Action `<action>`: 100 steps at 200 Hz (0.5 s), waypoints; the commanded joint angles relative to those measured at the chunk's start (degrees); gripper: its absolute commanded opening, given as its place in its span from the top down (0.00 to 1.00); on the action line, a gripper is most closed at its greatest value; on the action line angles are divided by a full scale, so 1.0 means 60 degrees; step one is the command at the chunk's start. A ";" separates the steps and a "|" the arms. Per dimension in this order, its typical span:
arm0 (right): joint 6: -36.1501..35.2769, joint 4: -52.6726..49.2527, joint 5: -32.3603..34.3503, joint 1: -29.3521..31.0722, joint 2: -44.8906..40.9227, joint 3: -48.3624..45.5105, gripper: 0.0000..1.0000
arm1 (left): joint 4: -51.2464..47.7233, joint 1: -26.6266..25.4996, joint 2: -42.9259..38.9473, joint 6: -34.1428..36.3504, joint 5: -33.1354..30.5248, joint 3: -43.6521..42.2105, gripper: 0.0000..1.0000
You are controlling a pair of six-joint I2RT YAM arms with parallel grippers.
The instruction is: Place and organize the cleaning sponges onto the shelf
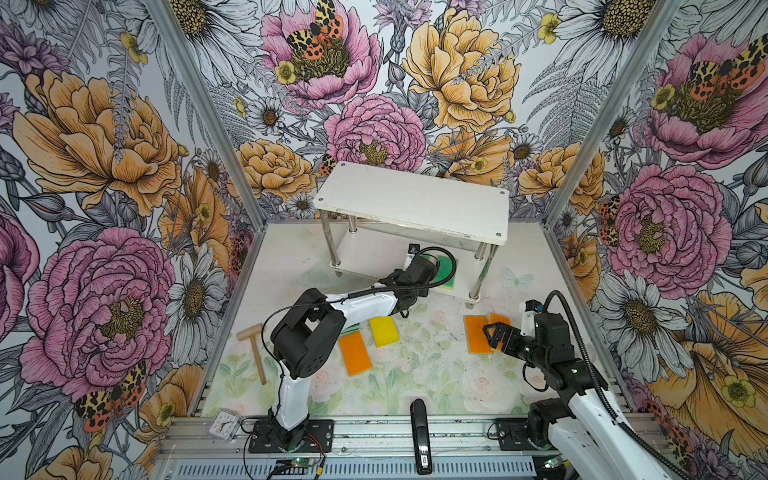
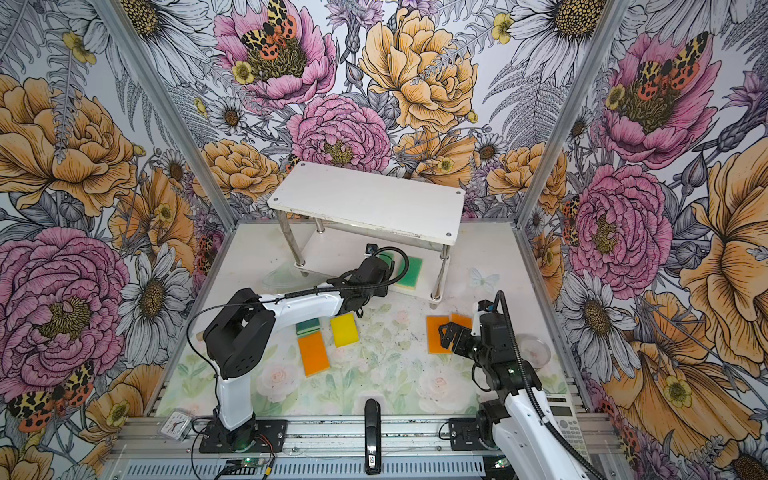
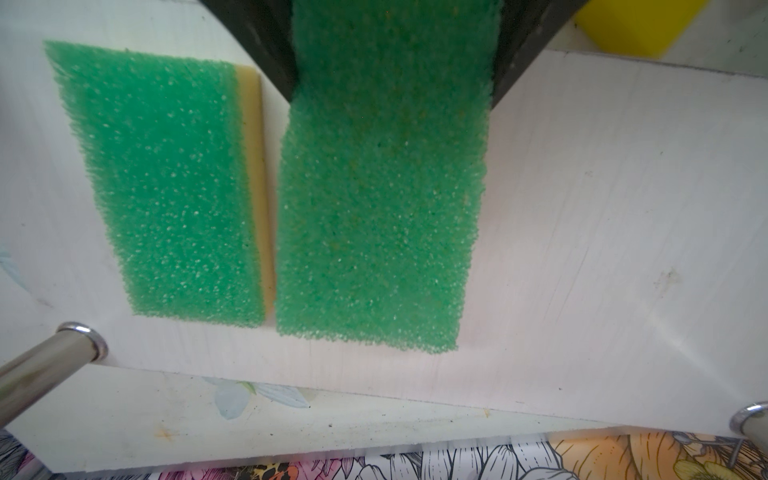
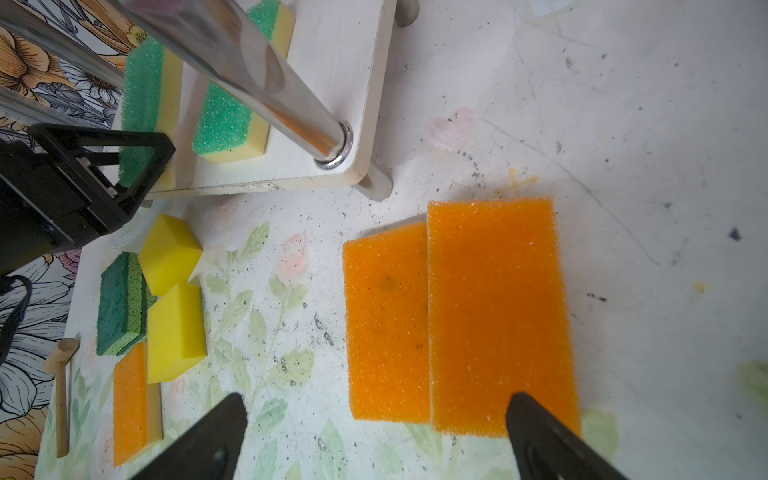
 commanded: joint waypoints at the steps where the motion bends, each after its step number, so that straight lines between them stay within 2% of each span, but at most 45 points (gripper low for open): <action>1: 0.0079 0.0219 0.0078 0.0061 -0.0074 0.0117 0.00 | 0.0008 0.0060 0.0175 -0.0051 0.0243 0.0402 0.37; 100: 0.0036 0.0222 0.0114 0.0059 -0.0036 0.0091 0.00 | -0.0358 0.0073 0.0980 -0.0205 0.0327 0.1317 0.37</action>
